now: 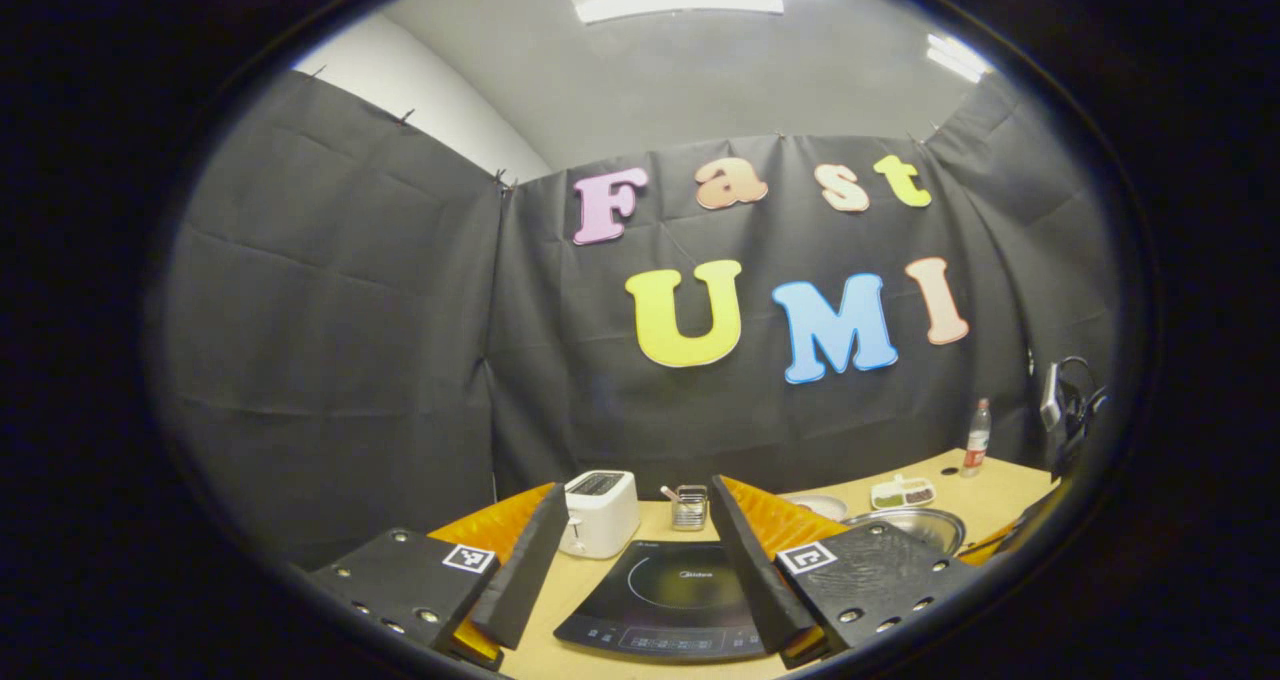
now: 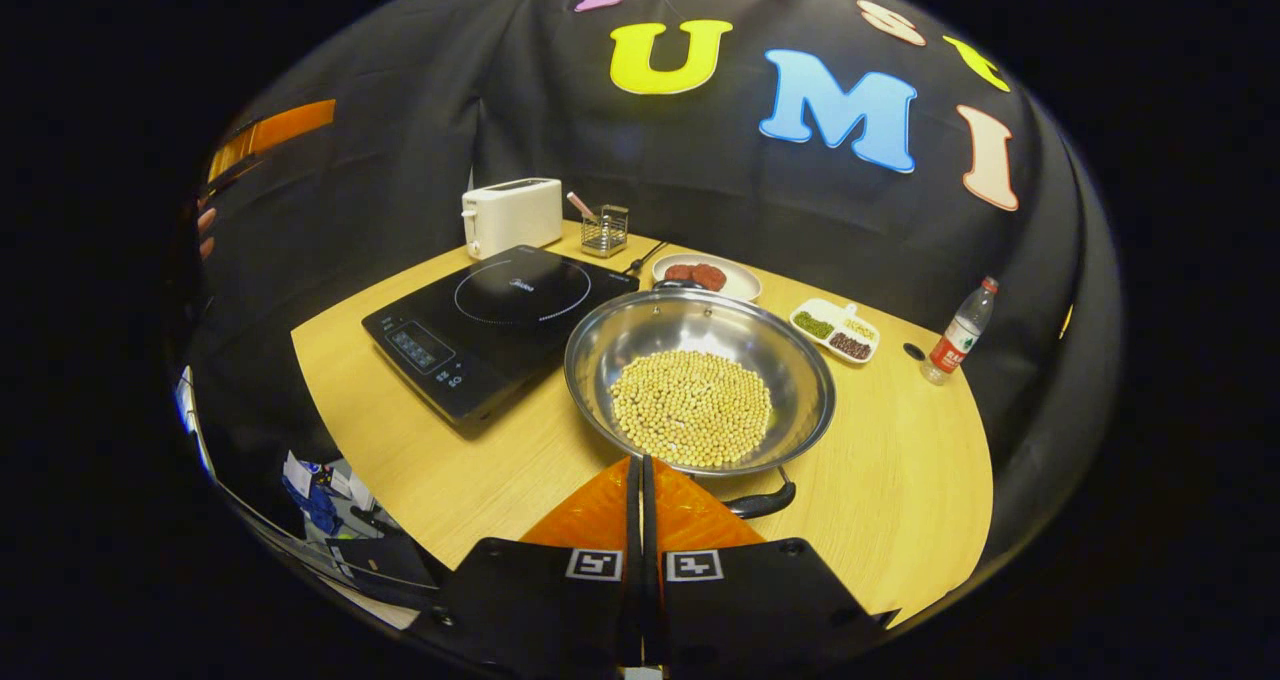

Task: First push the handle of the pot to place it horizontally, then grasp the pot with both hands and set it on the induction cooktop.

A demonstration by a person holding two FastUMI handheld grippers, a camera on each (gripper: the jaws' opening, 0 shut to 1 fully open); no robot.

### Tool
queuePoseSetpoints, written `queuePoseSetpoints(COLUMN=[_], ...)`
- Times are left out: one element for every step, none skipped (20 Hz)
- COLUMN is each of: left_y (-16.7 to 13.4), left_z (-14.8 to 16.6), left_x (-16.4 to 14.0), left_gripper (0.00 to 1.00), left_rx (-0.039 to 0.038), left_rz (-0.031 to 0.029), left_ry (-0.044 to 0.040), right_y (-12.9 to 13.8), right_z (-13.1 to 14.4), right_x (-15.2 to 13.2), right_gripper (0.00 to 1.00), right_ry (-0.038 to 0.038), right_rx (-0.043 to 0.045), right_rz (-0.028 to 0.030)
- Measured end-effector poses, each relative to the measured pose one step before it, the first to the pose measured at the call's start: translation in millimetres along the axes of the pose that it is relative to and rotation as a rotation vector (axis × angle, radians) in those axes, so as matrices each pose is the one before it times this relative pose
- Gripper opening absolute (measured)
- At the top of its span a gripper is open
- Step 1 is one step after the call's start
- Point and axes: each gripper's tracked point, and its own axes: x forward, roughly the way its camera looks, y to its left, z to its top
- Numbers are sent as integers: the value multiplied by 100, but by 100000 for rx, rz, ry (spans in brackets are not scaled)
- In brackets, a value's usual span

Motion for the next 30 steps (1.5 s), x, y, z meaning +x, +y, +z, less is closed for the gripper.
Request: queuePoseSetpoints(left_y=[-254, -212, -237, -201, -292, -224, -204, -379, -360, -362, -380, -363, -305, -352, -497, -495, -402, -356, -334, -331, -283, -210, -207, -286, -303, -209, -166, -198, -299, -172], left_z=[-61, -143, -52, -82, 67, -120, -63, -101, 51, -37, -18, -10, 37, -8, 73, -75, -48, -97, -11, -71, 112, -29, -37, 11, 94, -15, 97, -31, -1, -116], left_x=[84, 99, 192, 134, 292, 65, 245, 312, 313, 266, 227, 182, 264, 192, 297, 329, 203, 78, 148, 297, 361, 137, 170, 105, 198, 185, 200, 17, 194, 123], left_gripper=[84, 84, 84, 84, 84, 84, 84, 84, 84, 84, 84, 84, 84, 84, 84, 84, 84, 84, 84, 84, 84, 84, 84, 84, 84, 84, 84, 84, 84, 84], left_rx=[-99, 82, 480, 438, 387, 395, 403, 358, 245, 85, 63, 113, 217, 196, 207, 281, 277, 176, -17, -161, -32, 54, -13, -20, -19, -20, -24, -98, 15, 117], left_rz=[563, 383, 388, 260, 76, 150, 147, 55, 39, -119, -137, -220, -158, -274, -490, -581, -490, -475, -283, -403, 10, -185, -311, -315, -379, -243, -245, -262, -237, -123], left_ry=[418, 396, 563, 269, 343, 333, 254, 297, 180, 297, 212, 86, 33, -85, 87, 245, 147, 123, 170, 63, -164, -30, -20, -27, -209, -215, -151, -50, 150, 105], right_y=[-71, -184, -193, -315, -88, -132, -106, -177, -231, -100, -79, -225, -303, -350, -23, 12, -132, -275, -411, -417, -277, -447, -331, -407, -468, -466, -393, -389, -370, -389], right_z=[-476, -492, -455, -289, -410, -155, -291, -88, -148, -118, -159, -83, -208, -57, -128, 1, 4, -73, -219, -116, -160, -10, -104, 65, -85, 36, -45, 72, 8, 117], right_x=[419, 328, 374, 411, 408, 414, 389, 382, 283, 312, 422, 304, 300, 183, 182, -138, -81, -80, -56, -187, -6, -48, -23, 39, -55, -69, 64, 12, 33, 16], right_gripper=[2, 2, 2, 2, 2, 2, 2, 0, 1, 2, 2, 2, 2, 2, 0, 2, 2, 0, 0, 2, 2, 0, 0, 2, 0, 2, 2, 0, 0, 2], right_ry=[1832, 2222, 1988, 2022, 2183, 1627, 1311, 1368, 1081, 1190, 1189, 1270, 1294, 1014, 551, 199, 115, 281, 310, 315, 165, 192, 157, 120, 84, 10, 73, 15, -78, 27], right_rx=[-201, -128, 193, 491, 614, 625, 443, 299, 420, 803, 1162, 1134, 828, 597, 1000, 749, 258, -241, -64, 78, 175, 187, 339, 501, 615, 731, 855, 922, 893, 929], right_rz=[1021, 743, 560, 549, 766, 630, 492, 491, 380, 839, 868, 541, -198, -266, 1193, 1307, 358, -220, -404, -191, -401, -517, -580, -590, -667, -697, -610, -581, -565, -555])
